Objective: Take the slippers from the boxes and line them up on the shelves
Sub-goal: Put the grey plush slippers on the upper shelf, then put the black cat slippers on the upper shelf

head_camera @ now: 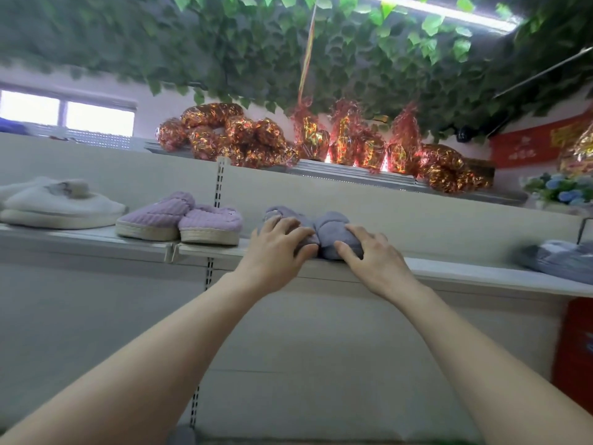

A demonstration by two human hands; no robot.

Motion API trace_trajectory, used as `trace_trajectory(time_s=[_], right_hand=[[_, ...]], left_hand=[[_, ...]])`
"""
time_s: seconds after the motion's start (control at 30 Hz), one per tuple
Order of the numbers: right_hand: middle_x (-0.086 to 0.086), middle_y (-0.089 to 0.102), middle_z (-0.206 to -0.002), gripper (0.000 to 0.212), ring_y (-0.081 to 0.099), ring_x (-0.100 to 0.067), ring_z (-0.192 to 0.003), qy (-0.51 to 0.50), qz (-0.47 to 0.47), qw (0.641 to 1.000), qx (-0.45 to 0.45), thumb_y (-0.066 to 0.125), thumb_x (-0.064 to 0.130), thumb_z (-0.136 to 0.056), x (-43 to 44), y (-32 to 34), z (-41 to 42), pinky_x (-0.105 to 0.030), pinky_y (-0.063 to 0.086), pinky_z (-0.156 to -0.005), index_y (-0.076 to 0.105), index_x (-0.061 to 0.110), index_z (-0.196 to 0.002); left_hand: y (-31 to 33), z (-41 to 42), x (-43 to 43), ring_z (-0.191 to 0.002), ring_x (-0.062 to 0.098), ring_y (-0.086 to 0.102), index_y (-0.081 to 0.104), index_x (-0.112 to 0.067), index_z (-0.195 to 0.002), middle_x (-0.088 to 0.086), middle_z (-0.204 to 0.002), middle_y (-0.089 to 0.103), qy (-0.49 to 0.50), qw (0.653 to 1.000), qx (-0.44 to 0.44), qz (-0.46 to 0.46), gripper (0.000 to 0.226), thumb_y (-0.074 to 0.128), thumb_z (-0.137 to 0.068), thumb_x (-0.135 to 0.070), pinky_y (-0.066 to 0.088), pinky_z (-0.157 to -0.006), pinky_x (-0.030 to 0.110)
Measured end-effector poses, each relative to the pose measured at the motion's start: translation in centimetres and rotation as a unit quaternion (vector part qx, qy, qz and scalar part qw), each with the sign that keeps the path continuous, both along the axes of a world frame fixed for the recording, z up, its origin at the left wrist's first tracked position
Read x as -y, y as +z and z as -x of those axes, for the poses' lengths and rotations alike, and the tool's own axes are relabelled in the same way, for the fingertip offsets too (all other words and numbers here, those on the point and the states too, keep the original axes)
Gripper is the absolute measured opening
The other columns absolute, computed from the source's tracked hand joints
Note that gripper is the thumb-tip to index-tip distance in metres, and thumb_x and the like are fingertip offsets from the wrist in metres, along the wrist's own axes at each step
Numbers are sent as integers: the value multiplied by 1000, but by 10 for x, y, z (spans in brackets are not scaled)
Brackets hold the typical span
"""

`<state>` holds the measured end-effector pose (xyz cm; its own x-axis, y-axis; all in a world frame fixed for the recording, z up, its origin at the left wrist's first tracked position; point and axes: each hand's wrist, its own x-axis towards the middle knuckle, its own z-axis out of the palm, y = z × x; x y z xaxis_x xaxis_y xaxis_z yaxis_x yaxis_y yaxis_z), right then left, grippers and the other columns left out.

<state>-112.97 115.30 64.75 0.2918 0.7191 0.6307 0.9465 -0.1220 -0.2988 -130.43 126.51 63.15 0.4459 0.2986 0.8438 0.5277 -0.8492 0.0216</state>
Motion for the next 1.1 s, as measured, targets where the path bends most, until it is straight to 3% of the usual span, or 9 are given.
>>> trace_trajectory(time_s=[0.3, 0.5, 0.6, 0.73, 1.1], right_hand=[[-19, 48, -133, 56, 46, -39, -123, -13, 8, 999, 50, 38, 57, -95, -17, -5, -10, -41, 38, -103, 33, 32, -145], [-20, 52, -129, 51, 50, -41, -114, -30, -6, 981, 194, 44, 47, -97, 0, -8, -1, -45, 40, -99, 42, 21, -141], [-21, 54, -123, 52, 53, -42, -106, -5, -44, 966, 255, 36, 47, -94, 15, -20, 10, -48, 44, -92, 52, 16, -133], [-22, 55, -126, 54, 52, -41, -115, 42, -59, 957, 283, 35, 45, -93, 38, -59, 35, -49, 43, -97, 55, 12, -130], [-21, 59, -122, 41, 54, -41, -115, 203, -23, 943, 264, 46, 34, -96, 77, -214, 150, -51, 45, -98, 58, 8, -125]], left_hand=[[4, -4, 1, -116, 30, 48, 60, -28, -113, 0, -120, 59, 47, 998, -42, 15, 51, 31, -87, -60, 45, -89, 49], [-1, 21, 25, -116, 32, 51, 56, -20, -125, 7, -122, 58, 63, 995, -72, -41, 51, 35, -91, -50, 46, -90, 47], [-15, 46, 47, -112, 30, 54, 60, -14, -123, 7, -120, 61, 59, 994, -57, -76, 44, 44, -92, -41, 45, -95, 42], [-55, 88, 80, -109, 25, 56, 64, -16, -117, 2, -117, 63, 73, 993, -35, -91, 35, 47, -95, -37, 42, -93, 31], [-211, 219, 153, -99, 26, 60, 67, -12, -112, 6, -110, 67, 128, 987, -95, -18, 25, 53, -98, -26, 48, -90, 35]])
